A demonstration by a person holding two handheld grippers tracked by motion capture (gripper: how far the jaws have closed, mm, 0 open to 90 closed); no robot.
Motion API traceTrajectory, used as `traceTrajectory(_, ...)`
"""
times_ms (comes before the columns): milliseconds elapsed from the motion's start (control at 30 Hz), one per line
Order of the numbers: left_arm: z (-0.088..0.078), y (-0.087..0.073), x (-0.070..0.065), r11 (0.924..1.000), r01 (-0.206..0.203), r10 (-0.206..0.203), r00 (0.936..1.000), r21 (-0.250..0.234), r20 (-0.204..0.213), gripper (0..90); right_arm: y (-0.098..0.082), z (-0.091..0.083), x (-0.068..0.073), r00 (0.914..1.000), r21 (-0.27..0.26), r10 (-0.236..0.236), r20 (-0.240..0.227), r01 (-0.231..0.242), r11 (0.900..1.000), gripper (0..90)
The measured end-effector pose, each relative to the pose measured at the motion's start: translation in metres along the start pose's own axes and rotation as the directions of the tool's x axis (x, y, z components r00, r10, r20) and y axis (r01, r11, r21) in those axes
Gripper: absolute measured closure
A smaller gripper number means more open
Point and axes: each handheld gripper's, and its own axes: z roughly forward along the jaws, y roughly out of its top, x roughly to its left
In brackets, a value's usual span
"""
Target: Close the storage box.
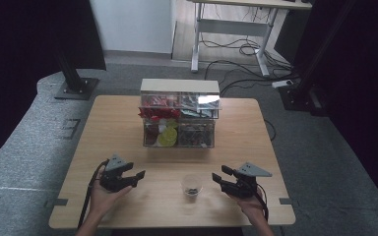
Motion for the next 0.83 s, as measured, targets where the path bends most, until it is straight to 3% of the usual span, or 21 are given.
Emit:
traceTrajectory(400,-0.012,-0.026,0.009,0.9996,0.019,-0.019,0.9995,0.022,-0.025,39.1,-0.017,-0.005,-0.012,0.9991,0.041,0.015,0.039,-0.016,0.999,44.3)
traceTrajectory(833,-0.012,-0.026,0.008,0.9998,0.010,-0.009,0.9995,0.018,-0.030,38.5,-0.023,-0.006,-0.019,0.9979,0.050,0.030,0.058,-0.033,0.998,42.6)
